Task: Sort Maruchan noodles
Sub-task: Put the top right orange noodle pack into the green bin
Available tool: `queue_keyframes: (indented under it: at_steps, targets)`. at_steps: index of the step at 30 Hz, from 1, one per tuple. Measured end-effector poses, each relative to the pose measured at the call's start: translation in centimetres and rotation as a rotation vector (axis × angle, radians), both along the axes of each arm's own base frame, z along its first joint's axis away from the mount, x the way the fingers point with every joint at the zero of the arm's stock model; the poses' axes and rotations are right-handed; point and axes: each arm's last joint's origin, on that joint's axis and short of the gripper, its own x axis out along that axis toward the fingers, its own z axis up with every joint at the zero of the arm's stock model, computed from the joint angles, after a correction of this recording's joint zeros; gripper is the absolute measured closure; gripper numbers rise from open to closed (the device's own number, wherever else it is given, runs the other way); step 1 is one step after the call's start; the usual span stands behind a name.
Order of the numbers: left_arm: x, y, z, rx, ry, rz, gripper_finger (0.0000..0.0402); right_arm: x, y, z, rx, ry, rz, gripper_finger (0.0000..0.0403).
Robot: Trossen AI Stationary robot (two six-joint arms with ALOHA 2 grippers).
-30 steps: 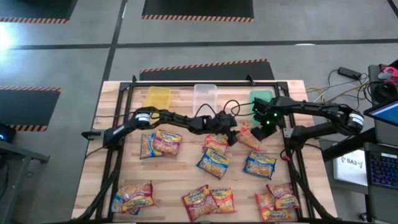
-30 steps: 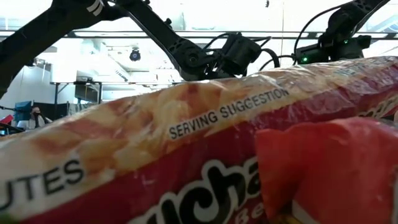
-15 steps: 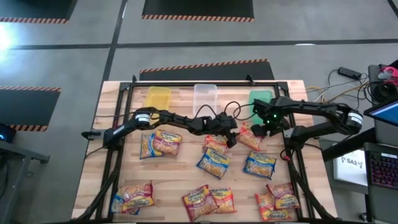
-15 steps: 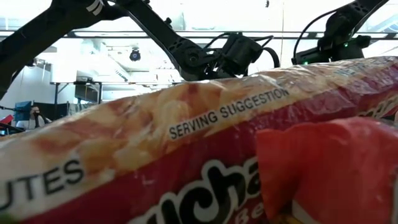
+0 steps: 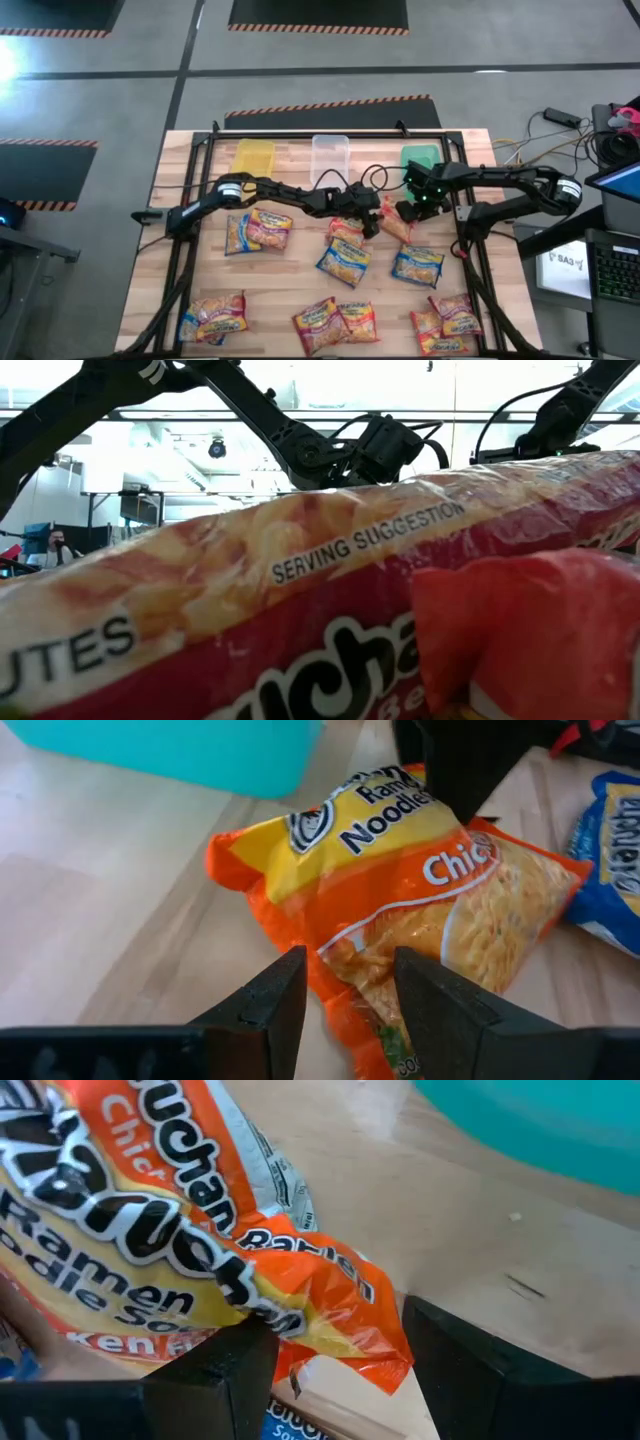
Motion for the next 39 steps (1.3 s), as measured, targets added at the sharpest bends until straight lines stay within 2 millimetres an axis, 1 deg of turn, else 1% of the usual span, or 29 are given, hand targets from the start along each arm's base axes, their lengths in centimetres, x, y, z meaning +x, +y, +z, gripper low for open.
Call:
queue_keyframes:
  at_steps: [5, 9, 16, 25, 32, 34, 39]
  targets:
    - [0.0, -0.3, -0.1, -0.007, 0.011, -0.014, 0.0274, 0.1, 0.0, 0.1, -0.021, -0.036, 0.056, 0.0202]
    - [0.0, -0.3, -0.1, -0.008, 0.012, -0.016, 0.0279, 0.6, -0.3, 0.9, -0.052, -0.099, 0.106, 0.0214]
    - [-0.1, -0.3, -0.2, -0.012, 0.021, -0.014, 0.0283, 1.2, -0.6, 2.4, -0.100, -0.168, 0.142, 0.0256]
    - [-0.1, -0.3, -0.1, -0.015, 0.018, -0.011, 0.0284, 1.0, -0.4, 2.5, -0.074, -0.175, 0.150, 0.0324]
    - [0.7, -0.3, 1.4, -0.004, -0.004, -0.024, 0.0284, 0.9, -0.2, 2.5, -0.024, -0.181, 0.159, 0.0384]
    - [0.9, -0.3, 1.8, -0.001, 0.005, -0.033, 0.0284, 0.9, -0.2, 2.6, -0.021, -0.186, 0.162, 0.0392]
    - [1.0, -0.6, 1.9, -0.040, 0.000, -0.130, 0.0284, 0.4, 0.1, 2.9, -0.003, -0.158, 0.180, 0.0394]
